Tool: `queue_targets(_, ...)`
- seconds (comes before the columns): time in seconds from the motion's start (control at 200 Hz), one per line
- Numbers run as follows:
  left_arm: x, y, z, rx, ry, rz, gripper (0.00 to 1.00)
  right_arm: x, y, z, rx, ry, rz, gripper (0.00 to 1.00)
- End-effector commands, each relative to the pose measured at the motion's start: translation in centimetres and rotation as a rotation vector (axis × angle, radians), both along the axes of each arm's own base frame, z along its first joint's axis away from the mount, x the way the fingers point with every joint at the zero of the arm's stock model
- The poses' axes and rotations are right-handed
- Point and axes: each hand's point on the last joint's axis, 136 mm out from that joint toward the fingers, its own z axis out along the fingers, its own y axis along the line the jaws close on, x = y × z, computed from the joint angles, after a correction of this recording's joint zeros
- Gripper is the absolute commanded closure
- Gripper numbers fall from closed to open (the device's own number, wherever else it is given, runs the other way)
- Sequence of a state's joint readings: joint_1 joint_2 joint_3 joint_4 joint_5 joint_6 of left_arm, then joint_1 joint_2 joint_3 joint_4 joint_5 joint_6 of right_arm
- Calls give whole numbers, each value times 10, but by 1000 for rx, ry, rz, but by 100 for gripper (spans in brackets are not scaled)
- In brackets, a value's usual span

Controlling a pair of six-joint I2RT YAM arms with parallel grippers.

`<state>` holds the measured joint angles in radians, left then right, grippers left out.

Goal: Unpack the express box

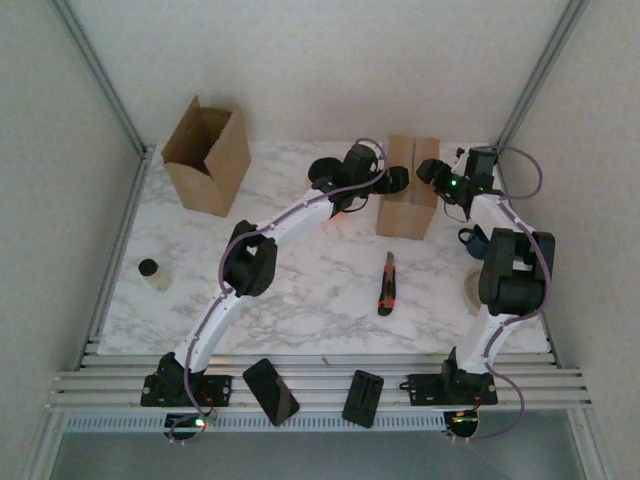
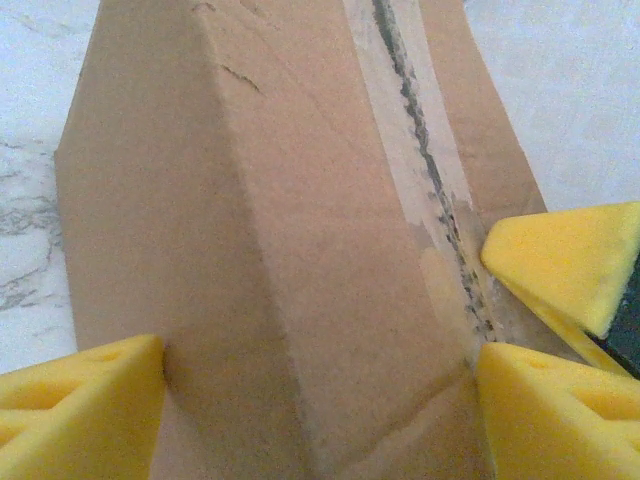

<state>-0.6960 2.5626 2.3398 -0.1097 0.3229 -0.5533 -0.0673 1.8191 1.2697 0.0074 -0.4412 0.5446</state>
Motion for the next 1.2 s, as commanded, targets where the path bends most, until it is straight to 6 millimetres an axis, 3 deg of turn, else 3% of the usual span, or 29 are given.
queue_targets(0.0,-48,-37,15,-3,-1,-109,23,-37,64,5,90,56,157,27)
queue_targets(0.29,-101,-59,68,-17,-70,-190,23,-70,103,41,83,-1,203,27)
queue_targets(0.611,-151,-56,123,10,-142,-208,22,-108,147,90,76,-76,265,27)
queue_targets(0.741,-172,-40,141,30,-152,-175,22,-123,169,103,83,-91,303,27)
queue_targets(0.901,-201,-4,155,44,-152,-112,21,-144,207,113,72,-101,377,27)
queue_targets(1.056,-231,29,152,14,-129,-75,21,-161,249,111,67,-93,461,27)
queue_targets(1.197,-248,57,141,19,-108,-19,20,-171,282,95,25,-72,508,27)
